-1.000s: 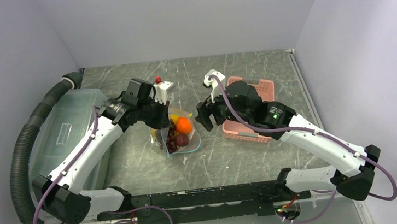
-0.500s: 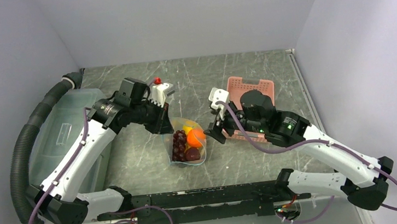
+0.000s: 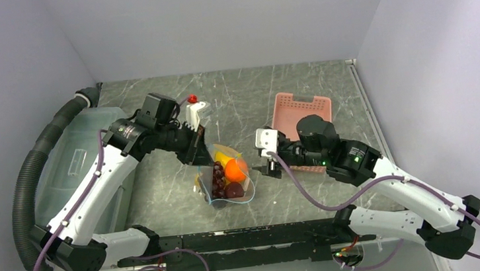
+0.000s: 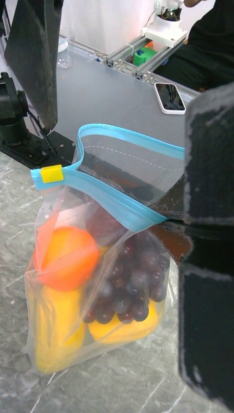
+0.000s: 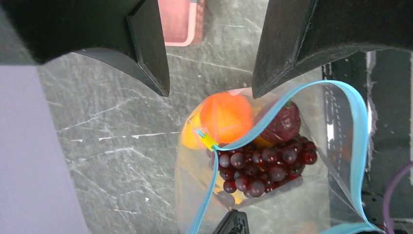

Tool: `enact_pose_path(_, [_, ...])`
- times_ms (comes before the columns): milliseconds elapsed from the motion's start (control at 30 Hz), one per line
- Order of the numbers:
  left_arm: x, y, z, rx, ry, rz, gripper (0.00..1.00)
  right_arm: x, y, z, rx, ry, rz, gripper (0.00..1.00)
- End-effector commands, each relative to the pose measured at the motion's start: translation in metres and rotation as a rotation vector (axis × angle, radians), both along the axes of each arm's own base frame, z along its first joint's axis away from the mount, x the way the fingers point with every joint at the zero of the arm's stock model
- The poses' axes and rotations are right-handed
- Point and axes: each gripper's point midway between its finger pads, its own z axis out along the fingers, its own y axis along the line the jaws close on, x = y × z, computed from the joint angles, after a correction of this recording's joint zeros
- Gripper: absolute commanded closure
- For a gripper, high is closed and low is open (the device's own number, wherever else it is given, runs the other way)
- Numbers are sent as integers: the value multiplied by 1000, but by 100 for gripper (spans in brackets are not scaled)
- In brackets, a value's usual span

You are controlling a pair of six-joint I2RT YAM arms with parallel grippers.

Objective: Place the food in the zip-top bag and seal the zipper
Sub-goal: Zip the zipper food storage bag at the center of the board.

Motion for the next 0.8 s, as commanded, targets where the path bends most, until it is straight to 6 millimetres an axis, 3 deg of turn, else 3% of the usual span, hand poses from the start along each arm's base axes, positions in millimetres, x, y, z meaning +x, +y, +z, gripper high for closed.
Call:
enact_pose_path(0, [-10, -9, 30, -105, -65, -91, 100, 2, -1, 3, -48, -114, 61, 34])
enact_pose_path(300, [-18, -12, 33, -125, -62, -128, 100, 6, 9, 13, -83, -219, 149, 34])
enact_pose_path(600, [-26, -13, 33, -136, -63, -149, 100, -12, 33, 17, -59, -191, 316, 37])
enact_pose_path(767, [-28, -13, 35, -137, -69, -153, 100, -15, 41, 10, -80, -174, 347, 39])
